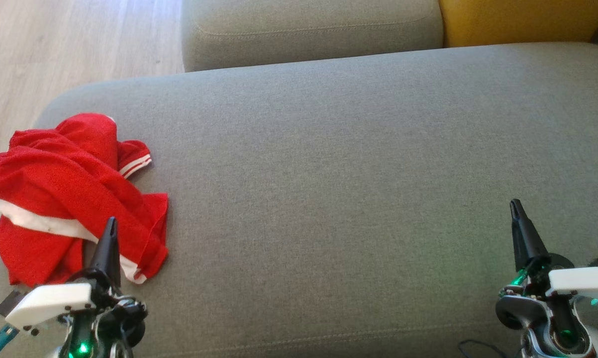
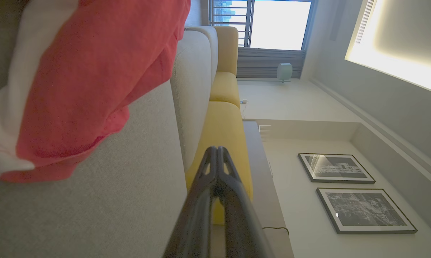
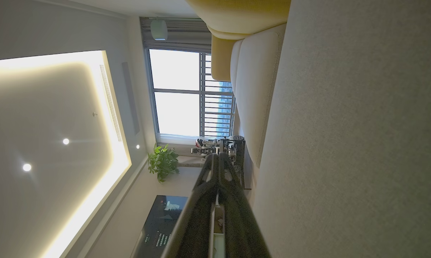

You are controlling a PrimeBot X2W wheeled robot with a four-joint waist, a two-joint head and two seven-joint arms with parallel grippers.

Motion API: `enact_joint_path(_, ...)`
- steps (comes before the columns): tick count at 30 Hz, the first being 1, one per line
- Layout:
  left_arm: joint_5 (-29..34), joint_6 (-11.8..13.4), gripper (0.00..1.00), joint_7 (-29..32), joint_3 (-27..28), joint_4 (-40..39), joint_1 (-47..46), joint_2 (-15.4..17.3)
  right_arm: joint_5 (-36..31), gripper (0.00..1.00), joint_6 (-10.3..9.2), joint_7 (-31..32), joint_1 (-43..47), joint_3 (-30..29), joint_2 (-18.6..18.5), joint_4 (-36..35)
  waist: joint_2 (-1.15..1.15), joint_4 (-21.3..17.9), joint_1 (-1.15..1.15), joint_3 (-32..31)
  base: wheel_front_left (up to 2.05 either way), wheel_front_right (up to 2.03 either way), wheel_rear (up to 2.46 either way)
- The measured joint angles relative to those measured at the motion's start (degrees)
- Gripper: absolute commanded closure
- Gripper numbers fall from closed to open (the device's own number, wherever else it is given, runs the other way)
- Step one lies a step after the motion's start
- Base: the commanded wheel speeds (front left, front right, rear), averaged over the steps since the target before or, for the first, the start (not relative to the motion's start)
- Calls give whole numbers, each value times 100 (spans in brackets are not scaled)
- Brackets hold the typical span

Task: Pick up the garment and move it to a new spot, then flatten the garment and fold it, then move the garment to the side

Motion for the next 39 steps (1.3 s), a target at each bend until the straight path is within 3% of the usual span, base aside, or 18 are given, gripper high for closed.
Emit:
enact_joint_path(13, 0, 0, 100, 0, 0, 0, 0, 0, 0, 100, 0, 0, 0, 0, 0, 0, 0, 0, 0, 0, 0, 0, 0)
enact_joint_path(14, 0, 2, 0, 0, -1, 9, 2, -1, 0, 0, 0, -1, 1, 1, 1, 10, 0, 0, 0, 0, 0, 0, 0)
enact_joint_path(19, -2, 26, 0, -12, -19, 374, 313, -64, -1, 0, 1, -7, 242, 38, 60, 389, 0, -2, 0, 1, 0, 0, 0)
enact_joint_path(26, 115, 26, 0, -122, -3, 361, 384, -70, -121, 0, 1, -105, 270, 71, 62, 365, 0, -26, 0, -16, 0, 0, 0)
enact_joint_path(39, 712, 26, 0, -353, 265, 91, 382, -69, -1090, 0, 1, -350, 242, 75, 62, 15, 0, -69, 0, -40, 0, 0, 0)
